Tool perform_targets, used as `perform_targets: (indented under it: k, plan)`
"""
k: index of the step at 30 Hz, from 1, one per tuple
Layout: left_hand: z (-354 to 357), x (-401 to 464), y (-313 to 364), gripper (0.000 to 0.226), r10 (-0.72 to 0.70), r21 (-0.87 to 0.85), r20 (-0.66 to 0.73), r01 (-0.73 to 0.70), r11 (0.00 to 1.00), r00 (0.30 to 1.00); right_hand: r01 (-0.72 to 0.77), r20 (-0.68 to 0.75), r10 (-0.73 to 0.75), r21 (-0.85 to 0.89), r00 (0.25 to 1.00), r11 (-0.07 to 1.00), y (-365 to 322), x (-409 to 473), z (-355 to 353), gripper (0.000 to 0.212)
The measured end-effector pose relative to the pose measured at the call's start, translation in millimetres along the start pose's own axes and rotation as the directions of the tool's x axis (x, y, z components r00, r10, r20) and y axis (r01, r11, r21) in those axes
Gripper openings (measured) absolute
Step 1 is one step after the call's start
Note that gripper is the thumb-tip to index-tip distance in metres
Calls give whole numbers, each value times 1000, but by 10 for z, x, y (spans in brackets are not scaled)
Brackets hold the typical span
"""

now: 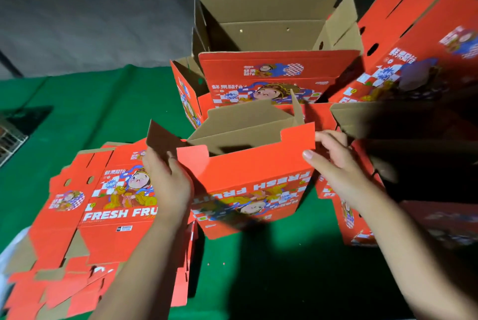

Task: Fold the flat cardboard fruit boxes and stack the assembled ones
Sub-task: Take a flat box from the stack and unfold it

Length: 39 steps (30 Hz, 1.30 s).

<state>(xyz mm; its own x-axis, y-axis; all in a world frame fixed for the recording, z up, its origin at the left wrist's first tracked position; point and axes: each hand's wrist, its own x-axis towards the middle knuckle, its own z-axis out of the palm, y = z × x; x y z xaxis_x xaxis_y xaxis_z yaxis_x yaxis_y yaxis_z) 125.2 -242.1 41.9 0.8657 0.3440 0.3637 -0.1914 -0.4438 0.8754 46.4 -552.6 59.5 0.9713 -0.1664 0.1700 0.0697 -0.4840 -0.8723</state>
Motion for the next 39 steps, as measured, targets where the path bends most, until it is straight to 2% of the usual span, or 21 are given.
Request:
perform_targets:
  k: [2, 4, 6, 7, 8, 9, 11, 12, 14, 15, 16, 18, 19, 22, 25, 28, 30, 32, 33, 36, 39]
  plan:
    - [-2, -8, -1, 34, 19, 71, -38, -16, 997, 999, -15, -1, 15, -59, 1000, 998, 21, -44, -62, 42]
    - [17, 0, 34, 32, 48, 105, -31, -45, 993, 998, -32, 5, 35, -287, 999, 957, 62, -24, -141, 42]
    - [31, -7, 62, 29, 21, 80, -27, -19, 997, 999, -32, -15, 29, -577, 999, 816, 107, -7, -142, 53]
    - [26, -26, 84, 26, 18, 75, -33, -16, 997, 999, -71, -51, 50, -641, 997, 764, 126, 0, -109, 57]
    - [27, -37, 100, 21, 40, 50, -45, -37, 998, 998, -128, -105, 79, -637, 991, 760, 124, 9, -70, 56]
    - [27, -66, 110, 20, 56, 32, -39, -55, 998, 998, -171, -155, 98, -575, 983, 800, 114, 30, -22, 52]
    - [79, -66, 149, 25, 141, -42, -18, -141, 989, 990, -162, -203, 97, -337, 974, 927, 106, 105, 103, 35]
    - [119, -48, 150, 28, 191, -41, 13, -190, 981, 982, -143, -194, 106, -192, 975, 971, 90, 142, 176, 27]
    - [203, -100, 175, 32, 210, -20, 28, -210, 978, 977, -170, -114, 174, 49, 978, 984, 83, 179, 316, 23]
    - [214, -137, 152, 27, 138, 15, 75, -140, 990, 988, -194, -83, 202, 95, 976, 976, 111, 175, 368, 21]
    - [206, -185, 85, 35, 172, 121, 150, -191, 974, 974, -189, -75, 196, 90, 978, 978, 144, 167, 409, 19]
    - [170, -229, -91, 78, 267, 216, 264, -326, 920, 927, -163, -90, 168, 64, 982, 985, 216, 150, 447, 15]
    - [155, -203, -138, 80, 257, 220, 308, -332, 917, 916, -160, -88, 167, 82, 982, 984, 225, 150, 445, 15]
    - [174, -52, -44, 52, 263, 274, 220, -318, 908, 939, -153, -87, 159, 62, 984, 986, 215, 168, 485, 26]
    - [215, 43, -76, 76, 419, 362, 299, -508, 782, 857, -244, -188, 217, -134, 958, 960, 176, 208, 561, 44]
    - [269, 95, -92, 58, 419, 414, 312, -518, 748, 853, -403, -246, 334, -326, 910, 855, 103, 243, 613, 57]
    - [340, 70, -85, 49, 411, 475, 296, -506, 720, 862, -439, -298, 362, -259, 884, 860, 77, 238, 662, 53]
    - [361, 52, -94, 52, 425, 508, 301, -521, 686, 854, -363, -335, 329, -44, 883, 931, 81, 178, 706, 47]
    - [356, 60, -107, 55, 422, 503, 311, -524, 687, 852, -293, -343, 276, 2, 898, 956, 114, 137, 715, 54]
    - [313, 47, -175, 58, 452, 438, 400, -599, 670, 797, -148, -328, 127, -41, 936, 988, 221, 101, 555, 101]
    - [284, -2, -156, 67, 439, 393, 454, -617, 682, 775, -131, -310, 92, -108, 946, 985, 305, 197, 369, 116]
